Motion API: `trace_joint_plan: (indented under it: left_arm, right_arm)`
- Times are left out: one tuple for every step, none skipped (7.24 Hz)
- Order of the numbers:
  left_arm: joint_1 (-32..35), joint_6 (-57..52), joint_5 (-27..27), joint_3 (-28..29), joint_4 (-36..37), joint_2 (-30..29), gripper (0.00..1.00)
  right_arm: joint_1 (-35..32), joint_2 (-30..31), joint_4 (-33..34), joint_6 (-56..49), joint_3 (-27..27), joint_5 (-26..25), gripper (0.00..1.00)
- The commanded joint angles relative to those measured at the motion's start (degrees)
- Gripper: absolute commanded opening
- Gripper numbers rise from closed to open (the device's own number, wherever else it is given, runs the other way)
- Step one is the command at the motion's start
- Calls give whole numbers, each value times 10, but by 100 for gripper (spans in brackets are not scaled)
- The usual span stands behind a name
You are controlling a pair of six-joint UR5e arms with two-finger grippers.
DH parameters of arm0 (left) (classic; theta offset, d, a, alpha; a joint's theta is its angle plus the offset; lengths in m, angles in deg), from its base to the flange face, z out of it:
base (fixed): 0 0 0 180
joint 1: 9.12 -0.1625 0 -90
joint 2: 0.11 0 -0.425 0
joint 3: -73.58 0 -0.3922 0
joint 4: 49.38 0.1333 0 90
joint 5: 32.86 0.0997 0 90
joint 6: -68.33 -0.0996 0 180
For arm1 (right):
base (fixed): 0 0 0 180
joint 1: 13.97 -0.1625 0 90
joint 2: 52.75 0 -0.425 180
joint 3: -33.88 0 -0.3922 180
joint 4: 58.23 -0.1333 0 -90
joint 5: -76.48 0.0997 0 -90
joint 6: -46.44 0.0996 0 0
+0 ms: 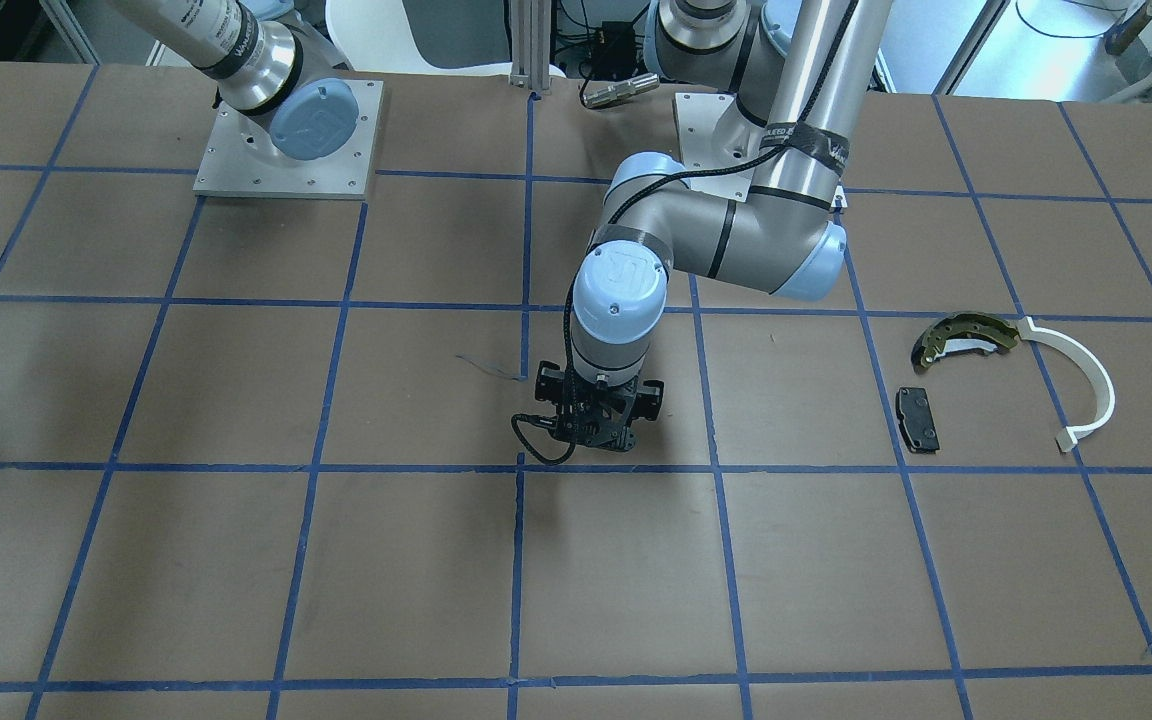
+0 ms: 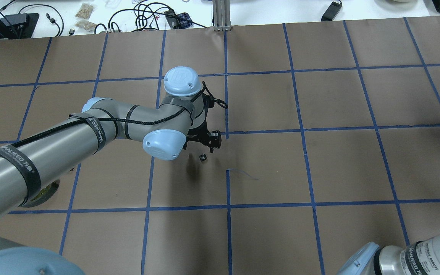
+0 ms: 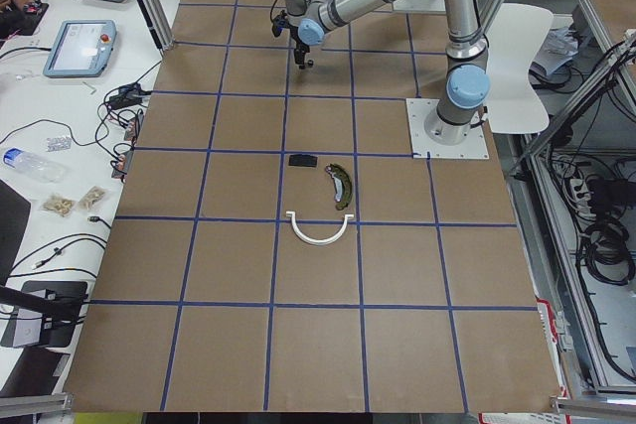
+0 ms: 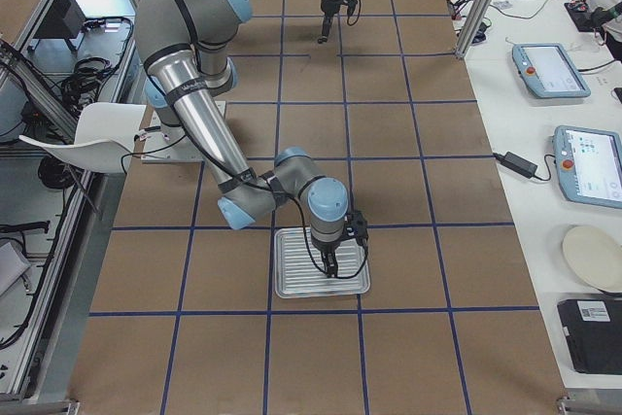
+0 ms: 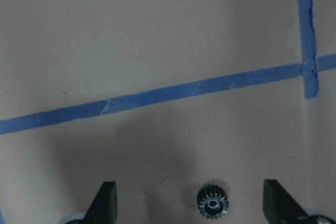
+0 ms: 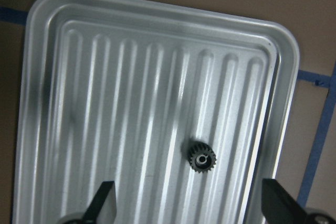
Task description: Place bearing gear from tray to pile
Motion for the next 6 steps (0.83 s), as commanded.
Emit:
trace_joint_plan:
  left_arm:
    - [1,0,0,-12,-1,-2,81]
    - [1,-2,0,-17,-4,-2,72]
    - [1,-2,0,-17,-8,-2,59]
    - [1,-2,0,-15,-8,-2,34]
    - [0,-2,0,-13,-8,-2,2]
    - [-5,-7,-22,-9,-9,0,0]
  right_arm:
    - [1,-41,-4,-17,-34,4,87]
    - [0,-41,-19,-16,-32,4,81]
    - [0,-41,-23,-13,-30,3,71]
    - [0,-42,-31,-13,-29,3,63]
    - [0,-41,-32,-14,-30,2,61]
    - [0,-41,-28,-11,-30,-5,50]
